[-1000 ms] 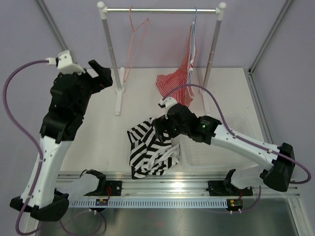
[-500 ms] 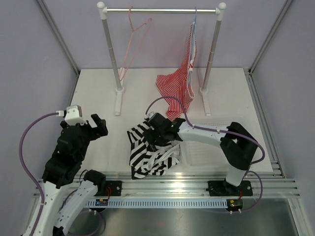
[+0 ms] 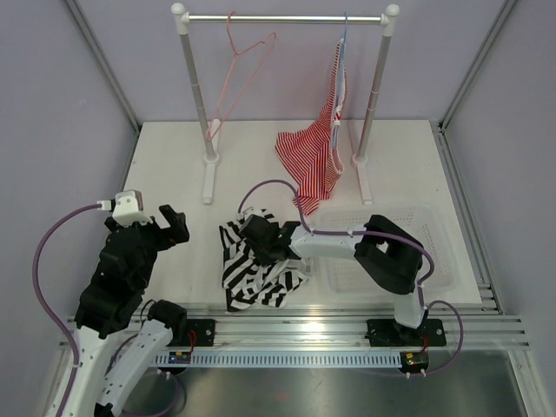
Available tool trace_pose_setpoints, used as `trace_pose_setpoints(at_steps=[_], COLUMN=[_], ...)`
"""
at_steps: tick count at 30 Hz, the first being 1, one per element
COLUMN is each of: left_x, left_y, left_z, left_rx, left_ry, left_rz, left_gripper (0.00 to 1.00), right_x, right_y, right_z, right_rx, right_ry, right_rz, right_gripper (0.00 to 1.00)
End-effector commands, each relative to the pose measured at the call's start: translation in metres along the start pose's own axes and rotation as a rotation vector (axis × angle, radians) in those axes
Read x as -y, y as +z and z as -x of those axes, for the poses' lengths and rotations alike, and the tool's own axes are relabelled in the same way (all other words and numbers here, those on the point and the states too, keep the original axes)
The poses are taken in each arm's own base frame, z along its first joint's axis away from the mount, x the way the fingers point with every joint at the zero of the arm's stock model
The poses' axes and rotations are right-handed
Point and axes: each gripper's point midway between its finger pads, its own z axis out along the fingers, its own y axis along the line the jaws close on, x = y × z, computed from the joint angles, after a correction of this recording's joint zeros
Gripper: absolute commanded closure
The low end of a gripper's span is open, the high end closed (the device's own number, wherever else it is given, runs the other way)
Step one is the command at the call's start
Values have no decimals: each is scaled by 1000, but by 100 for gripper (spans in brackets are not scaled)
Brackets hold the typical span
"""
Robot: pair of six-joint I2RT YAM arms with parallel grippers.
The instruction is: Remove the tank top from the hanger
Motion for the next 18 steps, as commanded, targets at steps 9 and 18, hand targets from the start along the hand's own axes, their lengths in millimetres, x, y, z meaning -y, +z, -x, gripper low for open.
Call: trace_pose_setpoints(at_steps=[9,18], left_x=[-9,-13], left_y=[-12,-16], left_z=[26,29], left_rx=[133,156], left_ry=[-44,-59], left_rz=[24,36], left_gripper=[1,1], right_x=[0,55], right_y=[-150,-304], right_z=[97,118], right_rx=[365,625], right_ry=[73,180], right_rz=[84,11], right_gripper=[100,100])
